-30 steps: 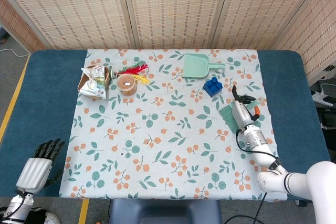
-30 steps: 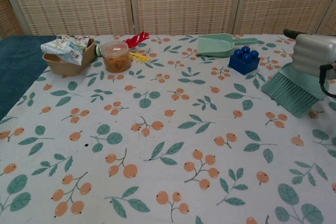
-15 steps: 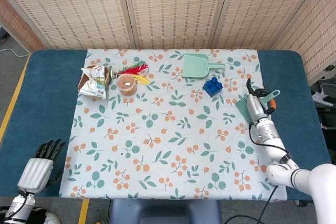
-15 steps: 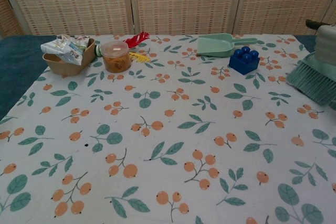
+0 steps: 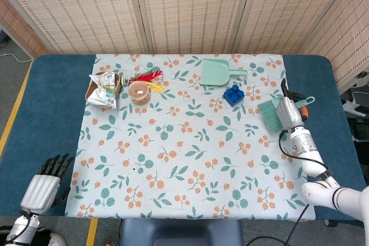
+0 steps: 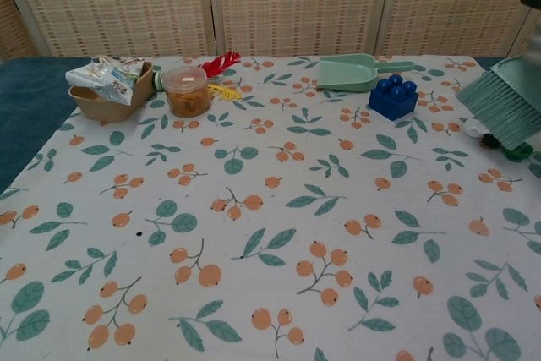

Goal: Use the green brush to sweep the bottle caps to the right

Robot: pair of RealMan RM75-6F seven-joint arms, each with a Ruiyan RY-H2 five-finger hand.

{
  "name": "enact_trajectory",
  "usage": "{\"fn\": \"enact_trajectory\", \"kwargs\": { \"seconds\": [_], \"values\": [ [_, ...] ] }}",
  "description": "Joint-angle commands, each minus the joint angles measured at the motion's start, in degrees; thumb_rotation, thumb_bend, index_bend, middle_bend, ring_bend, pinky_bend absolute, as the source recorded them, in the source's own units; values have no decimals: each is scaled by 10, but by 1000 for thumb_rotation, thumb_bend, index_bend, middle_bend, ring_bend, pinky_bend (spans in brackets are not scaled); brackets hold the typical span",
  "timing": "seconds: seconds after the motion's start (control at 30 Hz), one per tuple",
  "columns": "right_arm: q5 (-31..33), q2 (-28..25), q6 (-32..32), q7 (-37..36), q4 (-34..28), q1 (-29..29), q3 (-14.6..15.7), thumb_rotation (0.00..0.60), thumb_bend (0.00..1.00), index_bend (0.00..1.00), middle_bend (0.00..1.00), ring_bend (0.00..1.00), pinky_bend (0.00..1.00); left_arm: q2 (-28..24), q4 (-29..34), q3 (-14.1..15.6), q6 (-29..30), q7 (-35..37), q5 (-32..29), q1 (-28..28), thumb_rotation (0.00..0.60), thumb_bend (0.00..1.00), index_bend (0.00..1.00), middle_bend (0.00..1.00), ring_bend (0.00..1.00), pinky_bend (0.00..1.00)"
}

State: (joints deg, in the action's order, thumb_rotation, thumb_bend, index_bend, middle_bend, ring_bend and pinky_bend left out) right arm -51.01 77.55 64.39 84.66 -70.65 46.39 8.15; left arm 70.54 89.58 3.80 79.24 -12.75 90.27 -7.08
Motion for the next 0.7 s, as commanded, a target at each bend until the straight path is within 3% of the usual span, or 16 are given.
{"fn": "enact_trajectory", "kwargs": {
  "seconds": [0.03,0.23,0.37,0.53,0.7],
  "values": [
    [-61,-48,79,-273,-124,-63,-77,600,482,1000,845,524,0,-3,2,2,4,4,5,1,589,371,0,0,0,114],
    [-128,-11,161,-367,-193,-139,-58,600,482,1000,845,520,0,-8,2,6,7,14,12,3,591,370,0,0,0,114],
    [-135,36,163,-408,-216,-180,-39,600,483,1000,845,518,0,-10,4,7,6,20,15,1,590,371,0,0,0,114],
    [-165,108,154,-370,-157,-203,-7,600,483,1000,845,517,0,-13,4,7,1,25,14,-1,591,371,0,0,0,115],
    [-177,149,148,-351,-118,-213,-13,600,482,1000,845,517,0,-16,3,8,1,31,16,-1,589,371,0,0,0,115]
  ]
}}
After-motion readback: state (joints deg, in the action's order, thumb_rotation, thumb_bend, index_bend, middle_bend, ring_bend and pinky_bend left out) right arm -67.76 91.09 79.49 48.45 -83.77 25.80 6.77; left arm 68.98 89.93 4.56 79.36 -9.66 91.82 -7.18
